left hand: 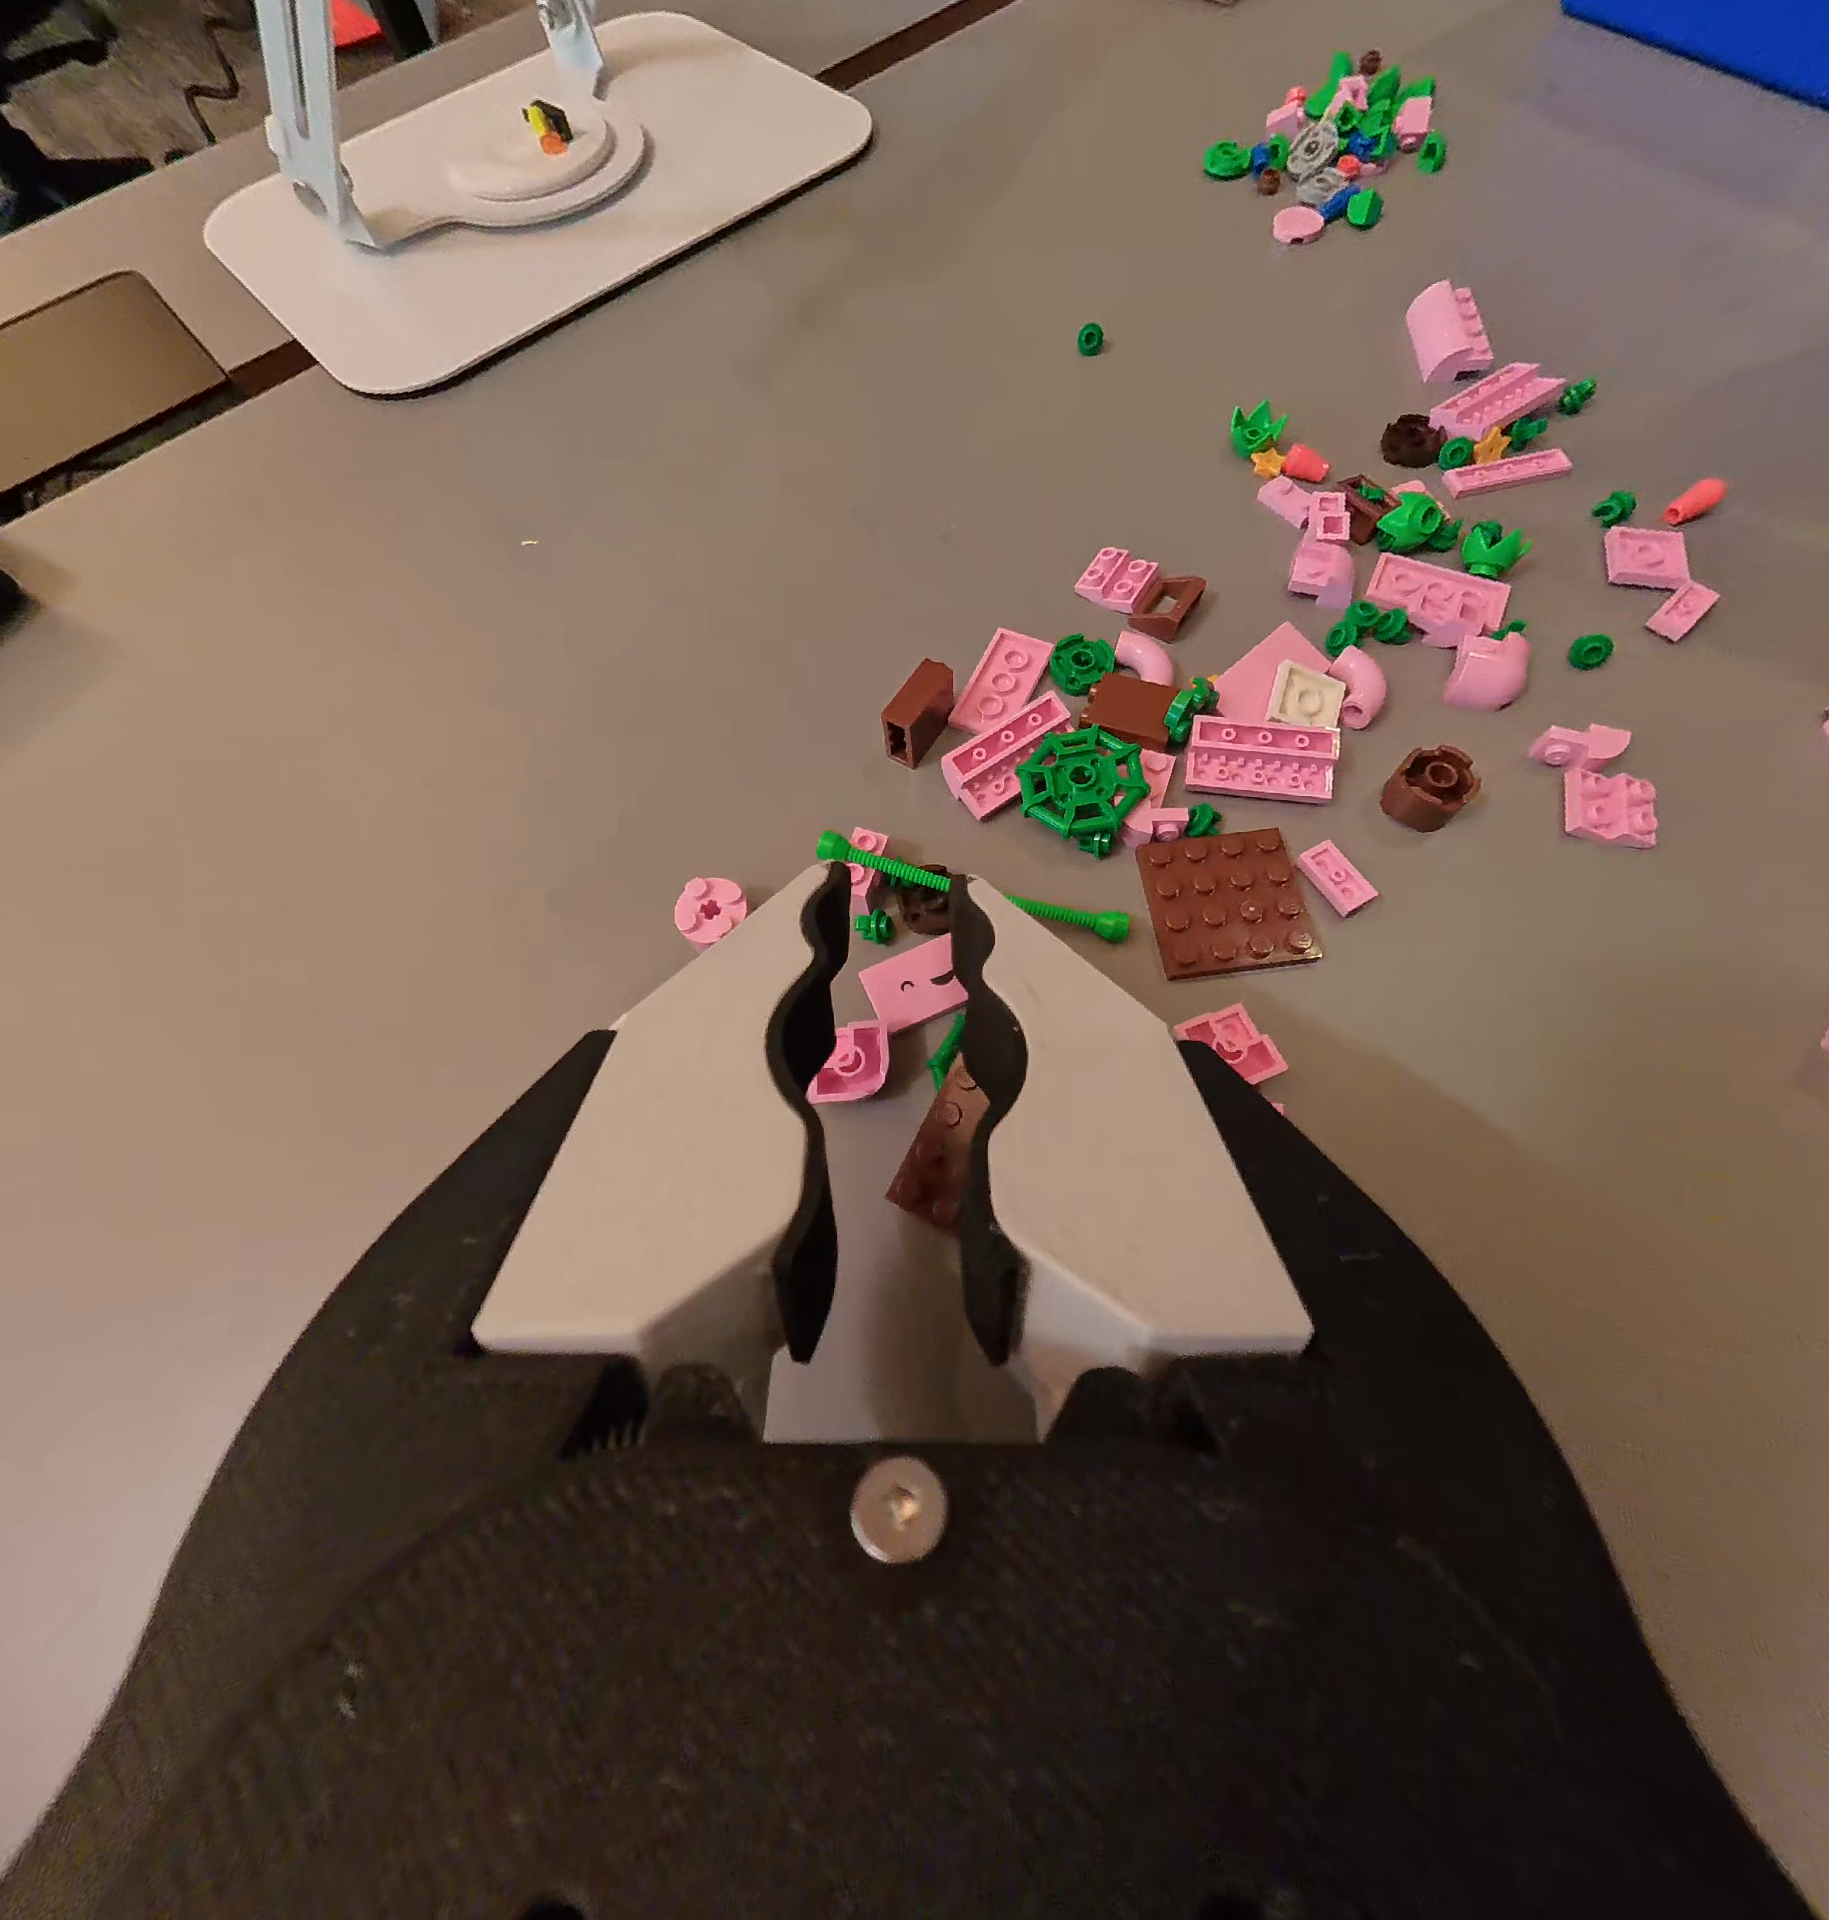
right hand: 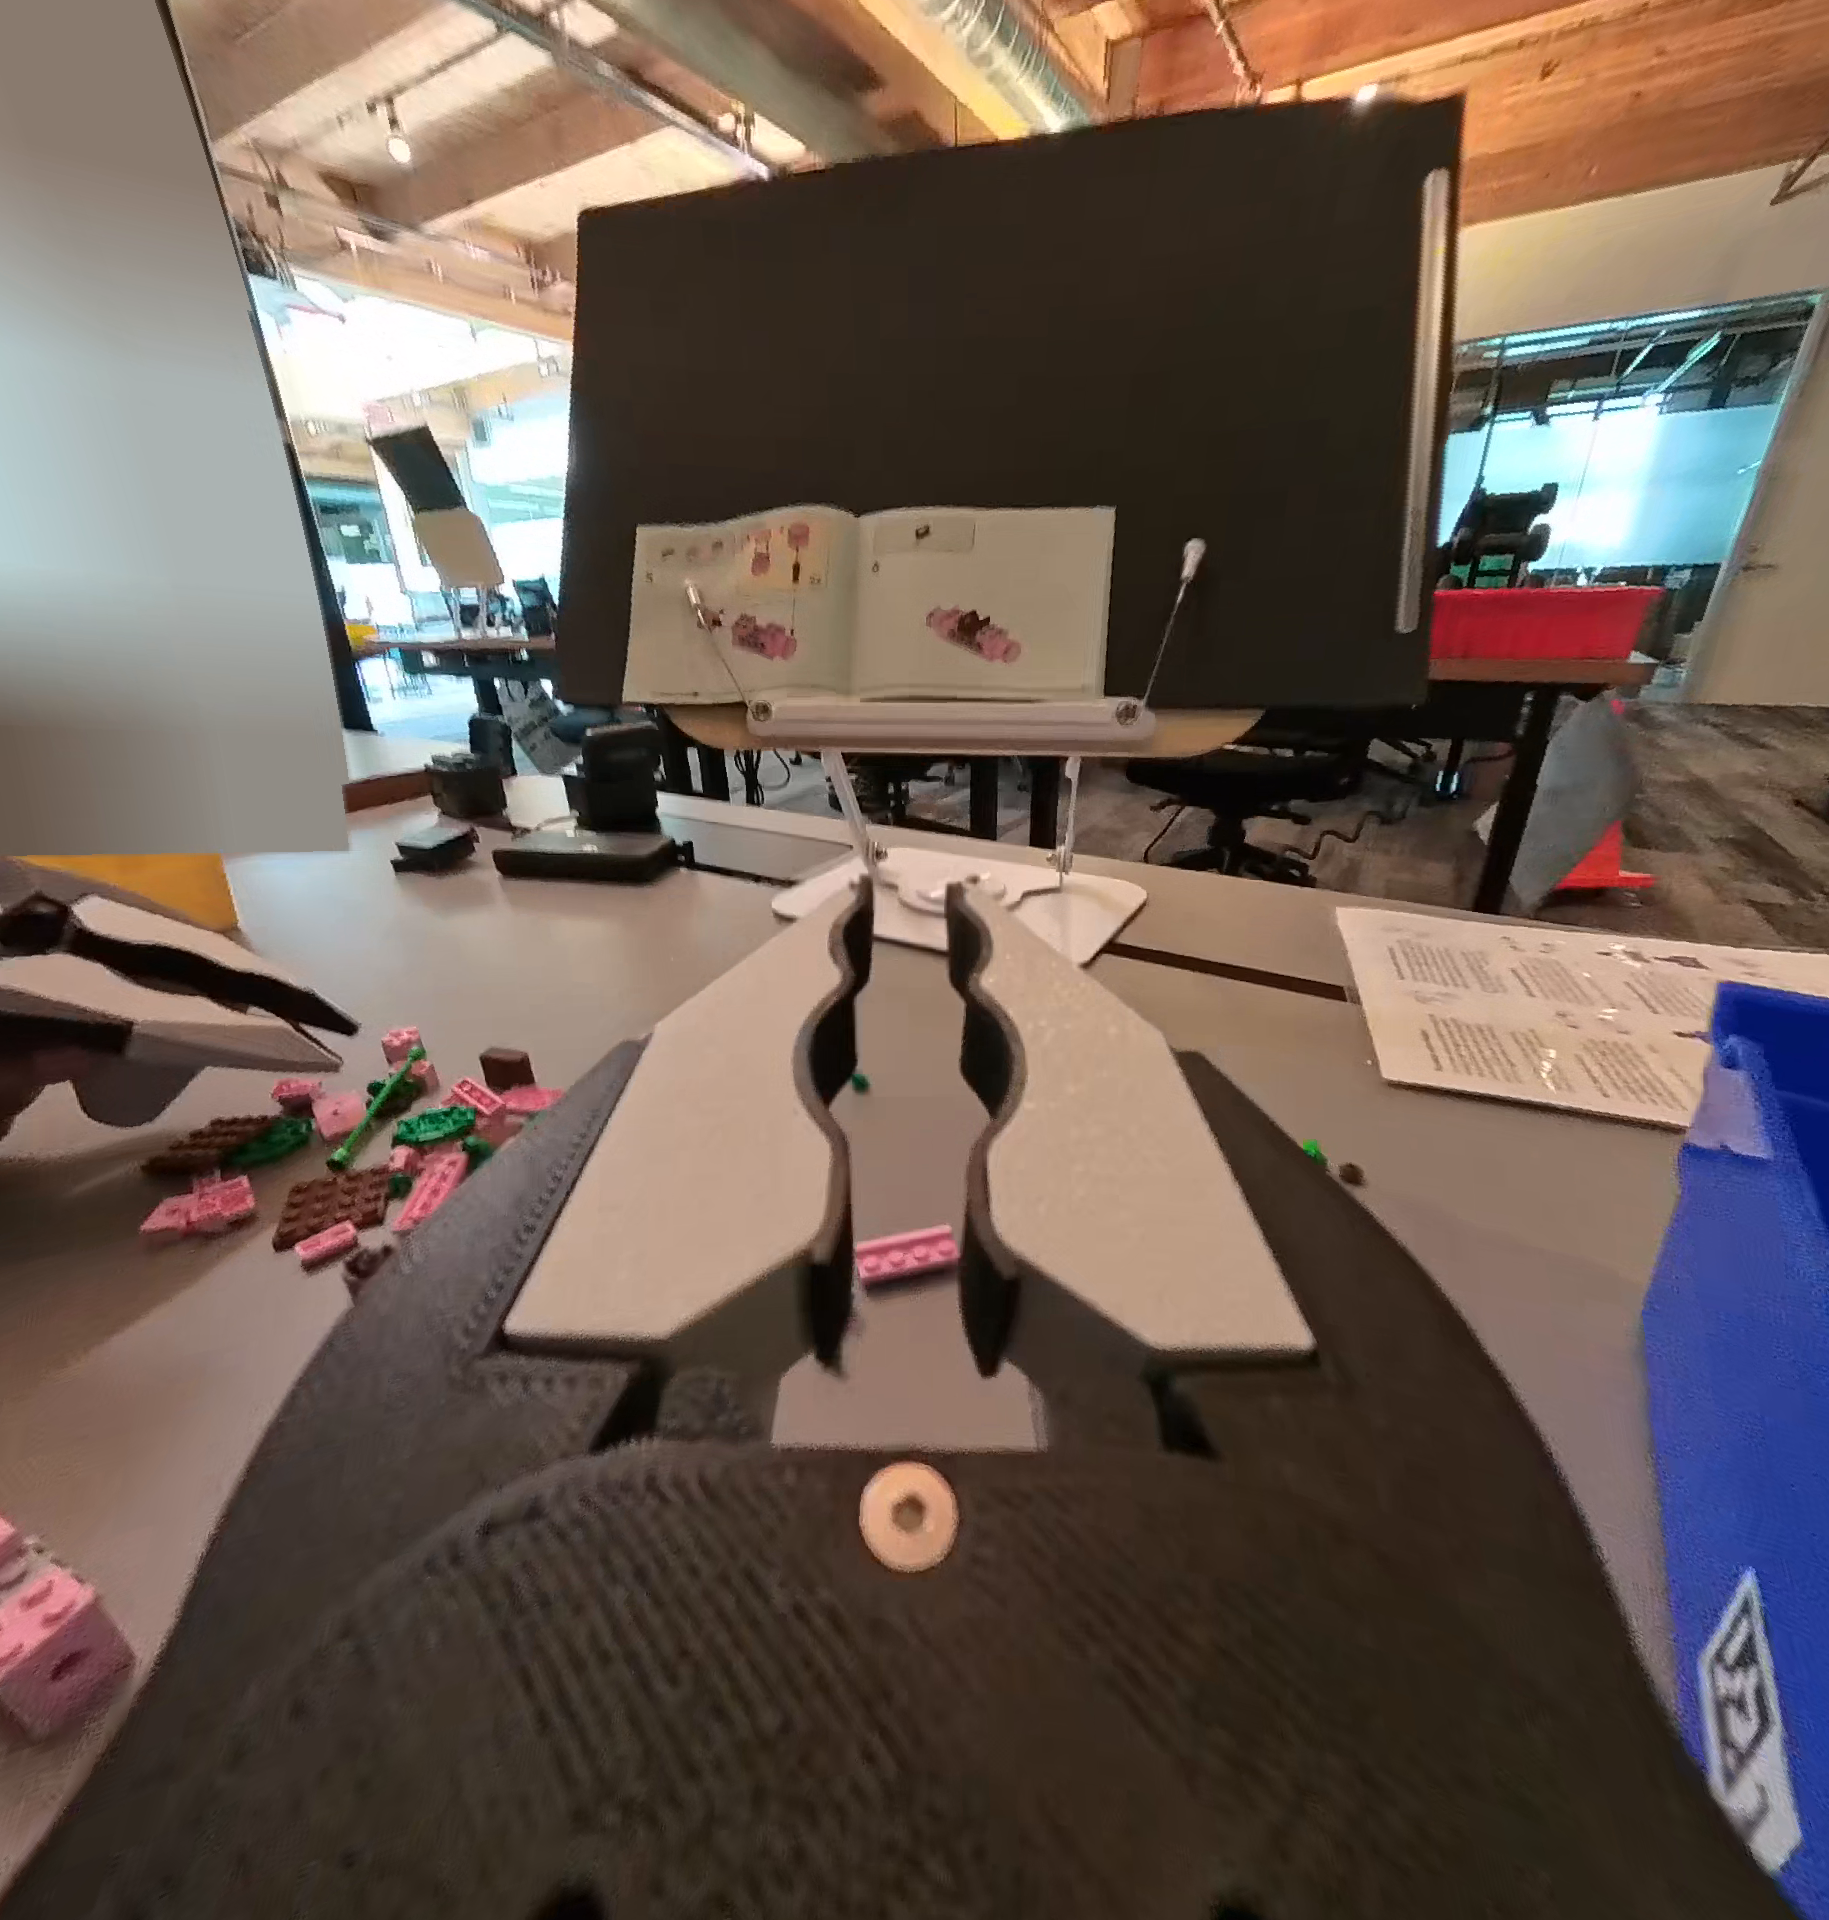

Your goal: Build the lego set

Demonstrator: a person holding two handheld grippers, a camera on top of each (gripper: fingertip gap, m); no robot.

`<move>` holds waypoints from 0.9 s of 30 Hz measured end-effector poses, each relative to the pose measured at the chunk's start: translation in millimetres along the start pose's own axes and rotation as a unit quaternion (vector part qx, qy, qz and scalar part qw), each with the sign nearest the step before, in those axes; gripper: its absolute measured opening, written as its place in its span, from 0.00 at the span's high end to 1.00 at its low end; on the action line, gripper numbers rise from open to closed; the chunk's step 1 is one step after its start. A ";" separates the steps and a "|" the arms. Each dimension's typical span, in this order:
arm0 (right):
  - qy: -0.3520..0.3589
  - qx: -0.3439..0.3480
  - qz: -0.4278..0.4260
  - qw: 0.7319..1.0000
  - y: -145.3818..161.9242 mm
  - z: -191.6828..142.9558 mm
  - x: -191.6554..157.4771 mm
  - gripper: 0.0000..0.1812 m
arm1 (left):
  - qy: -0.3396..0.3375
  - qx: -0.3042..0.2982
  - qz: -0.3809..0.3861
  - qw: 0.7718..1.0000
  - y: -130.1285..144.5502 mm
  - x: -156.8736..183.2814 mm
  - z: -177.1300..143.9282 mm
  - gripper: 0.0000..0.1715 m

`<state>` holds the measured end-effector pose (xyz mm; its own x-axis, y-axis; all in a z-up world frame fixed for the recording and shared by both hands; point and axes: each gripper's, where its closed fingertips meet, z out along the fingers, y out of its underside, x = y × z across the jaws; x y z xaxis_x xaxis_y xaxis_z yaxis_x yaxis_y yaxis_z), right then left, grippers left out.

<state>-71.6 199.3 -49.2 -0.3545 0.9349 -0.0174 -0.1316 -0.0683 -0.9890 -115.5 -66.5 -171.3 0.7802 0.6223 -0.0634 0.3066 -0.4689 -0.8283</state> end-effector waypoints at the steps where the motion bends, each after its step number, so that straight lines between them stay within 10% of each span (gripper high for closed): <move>1: 0.001 -0.012 -0.010 1.000 4.5 1.5 -0.1 0.92 | 0.000 0.000 0.000 1.000 -0.1 -0.1 -0.1 0.90; 11: 0.064 -0.344 0.081 0.933 128.2 26.2 35.8 0.96 | -0.003 0.000 0.002 1.000 -0.1 -0.4 -0.1 0.90; 27: -0.024 -0.355 0.048 0.933 138.0 82.7 46.8 0.82 | -0.001 0.001 0.010 1.000 -0.6 1.7 -0.2 0.88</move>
<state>-182.9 204.9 -174.4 -0.3764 0.9185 -0.1211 0.5441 0.1134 -0.8313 -114.2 -65.3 -170.8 0.7849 0.6142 -0.0814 0.2897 -0.4800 -0.8281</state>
